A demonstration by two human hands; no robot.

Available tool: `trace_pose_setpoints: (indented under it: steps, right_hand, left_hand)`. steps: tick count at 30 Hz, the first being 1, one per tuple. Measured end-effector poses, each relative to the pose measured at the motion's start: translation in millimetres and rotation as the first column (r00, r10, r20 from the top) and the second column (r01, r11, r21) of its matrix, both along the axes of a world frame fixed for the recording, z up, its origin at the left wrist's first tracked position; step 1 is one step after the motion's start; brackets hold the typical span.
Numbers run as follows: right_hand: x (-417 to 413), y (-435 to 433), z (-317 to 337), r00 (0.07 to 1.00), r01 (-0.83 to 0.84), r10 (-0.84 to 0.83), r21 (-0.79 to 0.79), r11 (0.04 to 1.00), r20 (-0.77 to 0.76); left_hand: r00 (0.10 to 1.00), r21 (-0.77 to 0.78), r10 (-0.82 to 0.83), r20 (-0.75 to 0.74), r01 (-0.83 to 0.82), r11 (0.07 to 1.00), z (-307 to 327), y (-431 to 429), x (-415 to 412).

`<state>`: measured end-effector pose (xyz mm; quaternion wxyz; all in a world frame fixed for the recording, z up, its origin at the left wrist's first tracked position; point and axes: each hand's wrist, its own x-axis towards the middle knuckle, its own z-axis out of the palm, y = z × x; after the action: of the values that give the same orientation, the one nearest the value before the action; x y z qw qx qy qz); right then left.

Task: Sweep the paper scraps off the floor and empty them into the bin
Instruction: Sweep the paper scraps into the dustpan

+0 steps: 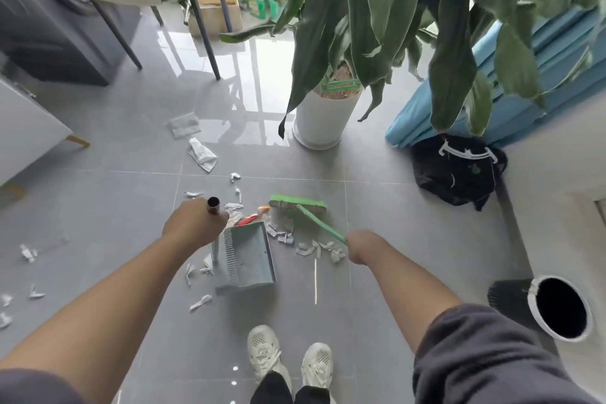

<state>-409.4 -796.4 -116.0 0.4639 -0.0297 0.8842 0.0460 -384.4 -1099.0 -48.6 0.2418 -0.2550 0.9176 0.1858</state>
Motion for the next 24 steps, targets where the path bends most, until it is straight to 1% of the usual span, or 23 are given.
trace_pose_setpoints:
  steps: [4,7,10,16,19,21,24]
  right_hand:
    - [1.9,-34.0,-7.3,0.999,-0.045,0.045,-0.017,0.999,0.007]
    - [6.9,-44.5,-8.6,0.994,-0.106,0.106,0.019,0.994,0.012]
    - [13.6,-41.4,-2.1,0.978,-0.206,0.206,0.074,0.976,0.000]
    - [22.6,-5.2,21.2,0.947,-0.321,0.318,0.174,0.931,0.048]
    - [25.6,15.8,35.4,0.929,-0.368,0.369,0.205,0.907,0.033]
    - [27.3,32.9,46.5,0.929,-0.368,0.368,0.228,0.901,0.046]
    - [27.9,64.0,61.1,0.943,-0.332,0.319,0.255,0.908,0.093]
  left_hand:
    - [1.000,-0.049,-0.013,0.016,0.014,0.999,0.1,-7.1,14.8]
    - [1.000,-0.071,0.012,0.025,-0.011,0.997,0.3,-12.3,27.4]
    - [0.997,-0.077,0.067,0.031,-0.064,0.995,0.4,-16.4,38.3]
    - [0.995,-0.041,0.103,0.020,-0.102,0.994,1.7,-5.3,55.7]
    - [0.995,-0.039,0.094,0.016,-0.093,0.995,3.7,6.0,63.5]
    - [0.996,-0.029,0.084,0.021,-0.084,0.996,4.4,13.4,67.6]
    - [0.998,-0.014,0.061,0.024,-0.060,0.998,6.1,25.1,71.1]
